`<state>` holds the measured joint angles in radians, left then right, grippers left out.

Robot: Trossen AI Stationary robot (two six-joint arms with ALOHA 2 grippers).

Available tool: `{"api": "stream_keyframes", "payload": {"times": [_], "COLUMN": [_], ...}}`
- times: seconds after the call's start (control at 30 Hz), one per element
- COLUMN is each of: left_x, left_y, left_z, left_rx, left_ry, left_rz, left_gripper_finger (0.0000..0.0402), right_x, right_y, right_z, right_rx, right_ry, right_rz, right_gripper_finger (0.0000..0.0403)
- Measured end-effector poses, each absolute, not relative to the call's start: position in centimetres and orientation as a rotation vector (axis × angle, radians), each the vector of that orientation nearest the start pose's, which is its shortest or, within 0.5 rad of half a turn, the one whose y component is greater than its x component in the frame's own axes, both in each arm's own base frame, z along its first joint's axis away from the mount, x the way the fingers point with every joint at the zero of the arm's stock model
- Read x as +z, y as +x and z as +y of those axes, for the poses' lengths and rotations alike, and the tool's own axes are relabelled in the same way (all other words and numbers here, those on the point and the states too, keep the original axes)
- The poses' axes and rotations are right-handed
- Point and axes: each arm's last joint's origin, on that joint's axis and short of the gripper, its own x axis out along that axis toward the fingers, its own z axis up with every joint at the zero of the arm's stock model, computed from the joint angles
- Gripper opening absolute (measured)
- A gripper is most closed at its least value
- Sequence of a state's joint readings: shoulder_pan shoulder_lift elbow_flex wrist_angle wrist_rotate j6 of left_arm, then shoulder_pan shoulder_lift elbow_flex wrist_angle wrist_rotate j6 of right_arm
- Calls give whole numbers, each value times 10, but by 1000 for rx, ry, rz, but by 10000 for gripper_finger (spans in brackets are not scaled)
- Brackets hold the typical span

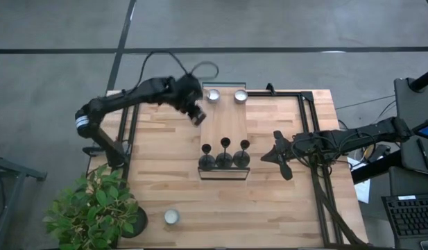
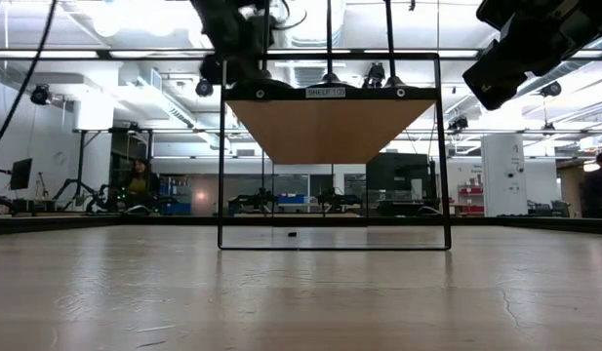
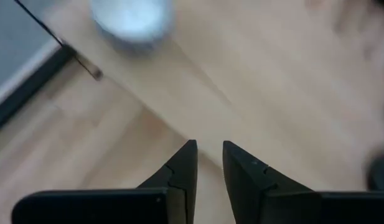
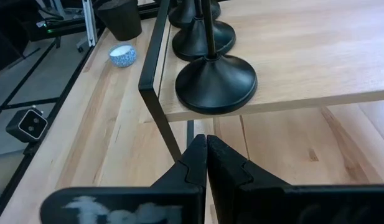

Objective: Pick & Place candle stick holders
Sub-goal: Put the blue scented candle on the shelf

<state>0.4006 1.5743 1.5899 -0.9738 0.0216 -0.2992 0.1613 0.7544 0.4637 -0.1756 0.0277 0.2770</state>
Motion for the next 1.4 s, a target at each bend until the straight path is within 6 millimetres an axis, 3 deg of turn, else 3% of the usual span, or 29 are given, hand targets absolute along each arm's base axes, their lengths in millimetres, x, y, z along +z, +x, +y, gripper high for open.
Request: {"api": "stream_keyframes", "payload": {"times": [0.3,0.5,0.73,0.87,1.4], "left_x": [332,301,257,242,207], "left_y": [270,249,239,233,219], "left_z": [12,-52,-115,-134,-171], "left_rx": [302,210,31,3,-29], "left_ry": [-373,-316,-312,-365,-390], "left_rz": [1048,1124,1098,1092,1190], "left_gripper_finger": [71,71,71,71,71], "right_x": [220,219,221,222,220], "right_y": [162,162,163,164,164], "right_z": [26,26,26,26,26], "right_rx": [61,59,62,64,55], "right_ry": [231,241,247,249,291], "right_rz": [502,505,482,465,464], "right_gripper_finger": [8,8,8,8,8]}}
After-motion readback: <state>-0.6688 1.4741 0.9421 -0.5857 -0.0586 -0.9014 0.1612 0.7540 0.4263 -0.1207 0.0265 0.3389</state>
